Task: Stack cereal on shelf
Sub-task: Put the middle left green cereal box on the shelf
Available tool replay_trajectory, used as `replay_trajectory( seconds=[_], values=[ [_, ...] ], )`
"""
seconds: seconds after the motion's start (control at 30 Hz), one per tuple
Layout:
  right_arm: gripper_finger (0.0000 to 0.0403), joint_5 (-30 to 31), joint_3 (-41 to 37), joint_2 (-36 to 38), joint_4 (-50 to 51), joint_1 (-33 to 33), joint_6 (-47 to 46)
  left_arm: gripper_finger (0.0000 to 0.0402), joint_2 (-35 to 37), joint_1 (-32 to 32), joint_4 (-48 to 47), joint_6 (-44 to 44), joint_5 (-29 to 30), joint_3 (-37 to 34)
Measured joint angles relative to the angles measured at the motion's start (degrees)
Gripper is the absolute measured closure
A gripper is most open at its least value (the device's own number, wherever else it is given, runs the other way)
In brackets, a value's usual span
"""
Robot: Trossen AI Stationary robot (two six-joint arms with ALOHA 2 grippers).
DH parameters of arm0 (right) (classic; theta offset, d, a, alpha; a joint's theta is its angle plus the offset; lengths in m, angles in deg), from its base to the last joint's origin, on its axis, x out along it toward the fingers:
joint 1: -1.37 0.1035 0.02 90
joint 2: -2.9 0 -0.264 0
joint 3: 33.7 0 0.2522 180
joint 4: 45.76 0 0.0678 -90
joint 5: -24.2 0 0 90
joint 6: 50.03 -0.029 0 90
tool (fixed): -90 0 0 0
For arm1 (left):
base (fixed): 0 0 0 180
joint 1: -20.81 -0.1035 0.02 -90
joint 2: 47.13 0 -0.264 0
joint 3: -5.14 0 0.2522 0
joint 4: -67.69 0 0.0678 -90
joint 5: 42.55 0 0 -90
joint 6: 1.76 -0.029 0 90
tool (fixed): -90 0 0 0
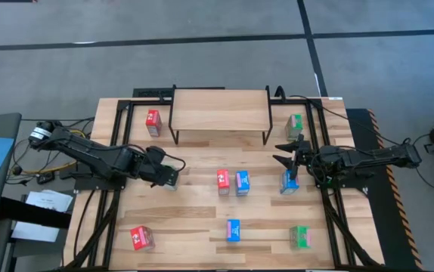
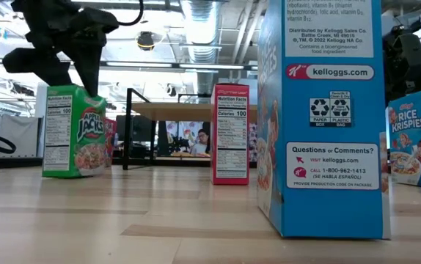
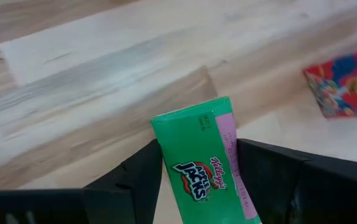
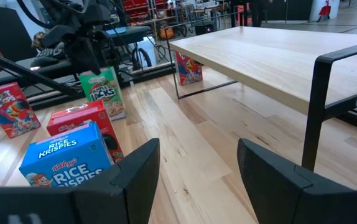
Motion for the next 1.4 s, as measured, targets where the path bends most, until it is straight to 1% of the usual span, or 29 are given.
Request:
replay_trajectory(
  seconds=[0.2, 0.33, 0.47, 0.63, 0.8, 0.93, 1.07, 1.27, 1.4],
  values=[
    [0.0163, 0.0, 0.0, 0.0, 0.0, 0.0, 0.0, 0.0221, 1.6, 0.0, 2.5, -3.6, -1.2, 0.0],
    [0.0163, 0.0, 0.0, 0.0, 0.0, 0.0, 0.0, 0.0221, 3.4, 0.0, 2.2, -5.9, -1.2, 0.8],
    [0.0163, 0.0, 0.0, 0.0, 0.0, 0.0, 0.0, 0.0221, 4.7, 0.0, 2.4, -10.9, 0.4, 4.3],
    [0.0163, 0.0, 0.0, 0.0, 0.0, 0.0, 0.0, 0.0221, 4.8, -1.1, 0.8, -20.3, 2.9, 11.6],
    [0.0163, 0.0, 0.0, 0.0, 0.0, 0.0, 0.0, 0.0221, 4.8, -6.4, 0.0, -33.9, 3.5, 18.7],
    [0.0163, 0.0, 0.0, 0.0, 0.0, 0.0, 0.0, 0.0221, 4.8, -12.9, -0.7, -47.2, 3.3, 24.3],
    [0.0163, 0.0, 0.0, 0.0, 0.0, 0.0, 0.0, 0.0221, 4.8, -20.1, -0.9, -60.8, 1.6, 28.6],
    [0.0163, 0.0, 0.0, 0.0, 0.0, 0.0, 0.0, 0.0221, 4.8, -30.0, 0.4, -82.1, 1.4, 33.3],
    [0.0163, 0.0, 0.0, 0.0, 0.0, 0.0, 0.0, 0.0221, 4.7, -35.5, 3.5, -91.2, 1.4, 35.0]
  ],
)
